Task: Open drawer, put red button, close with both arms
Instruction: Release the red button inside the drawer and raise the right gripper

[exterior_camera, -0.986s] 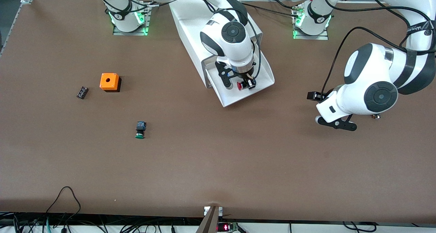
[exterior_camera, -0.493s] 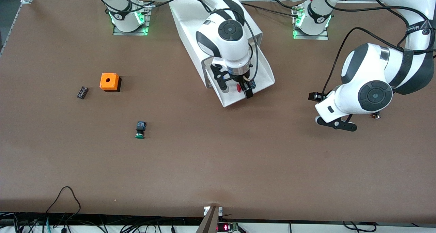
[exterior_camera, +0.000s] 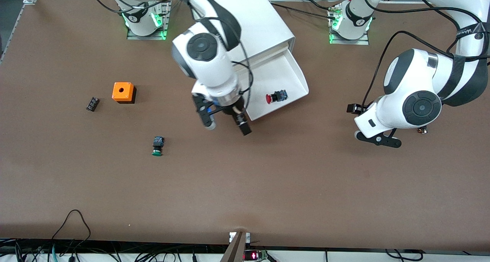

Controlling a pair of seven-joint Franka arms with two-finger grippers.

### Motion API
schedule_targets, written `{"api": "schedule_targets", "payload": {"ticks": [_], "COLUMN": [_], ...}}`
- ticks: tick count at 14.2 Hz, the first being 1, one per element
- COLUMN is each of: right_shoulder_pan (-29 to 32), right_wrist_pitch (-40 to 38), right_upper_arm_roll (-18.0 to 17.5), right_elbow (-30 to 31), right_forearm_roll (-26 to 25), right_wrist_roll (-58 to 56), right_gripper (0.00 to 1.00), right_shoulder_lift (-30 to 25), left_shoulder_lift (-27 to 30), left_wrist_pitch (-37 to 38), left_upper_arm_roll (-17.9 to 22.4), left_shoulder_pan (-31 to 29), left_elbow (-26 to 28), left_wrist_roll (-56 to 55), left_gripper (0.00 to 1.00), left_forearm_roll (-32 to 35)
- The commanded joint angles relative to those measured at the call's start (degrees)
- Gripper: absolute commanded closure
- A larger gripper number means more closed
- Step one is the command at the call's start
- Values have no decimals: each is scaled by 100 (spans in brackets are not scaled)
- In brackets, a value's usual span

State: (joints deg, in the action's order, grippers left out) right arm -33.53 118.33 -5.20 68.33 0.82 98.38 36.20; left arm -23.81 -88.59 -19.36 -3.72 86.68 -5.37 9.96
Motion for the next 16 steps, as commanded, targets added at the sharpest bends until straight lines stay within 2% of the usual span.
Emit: {"api": "schedule_targets", "payload": {"ticks": [1, 3, 6, 8, 12, 16], "right_shoulder_pan": [486, 741, 1216, 1427, 1437, 1437], "right_wrist_pitch": [-379, -809, -1039, -1154, -1049, -1092], "right_upper_arm_roll": [-78, -34, -25, 53, 606, 1072], "right_elbow": [145, 172, 355, 689, 1585, 2069], "right_forearm_roll": [251, 260, 260, 260, 252, 234], "right_wrist_roll": [-1281, -2467, -3506, -4709, -6345, -7506], "right_gripper": [0, 0, 0, 0, 0, 0], "right_shoulder_lift": [-280, -368, -543, -806, -1492, -1976], "left_shoulder_lift": [-18, -18, -27, -27, -36, -36], "left_wrist_pitch": [87, 87, 105, 122, 184, 184], "left_upper_arm_roll": [20, 11, 11, 11, 11, 11], "left_shoulder_pan": [55, 55, 64, 116, 99, 82], "left_elbow": [-64, -64, -37, 41, 209, 200], "left_wrist_roll": [-52, -60, -122, -645, -1071, -1114], "left_gripper": [0, 0, 0, 0, 0, 0], "left_forearm_roll": [94, 85, 33, -344, -416, -661]}}
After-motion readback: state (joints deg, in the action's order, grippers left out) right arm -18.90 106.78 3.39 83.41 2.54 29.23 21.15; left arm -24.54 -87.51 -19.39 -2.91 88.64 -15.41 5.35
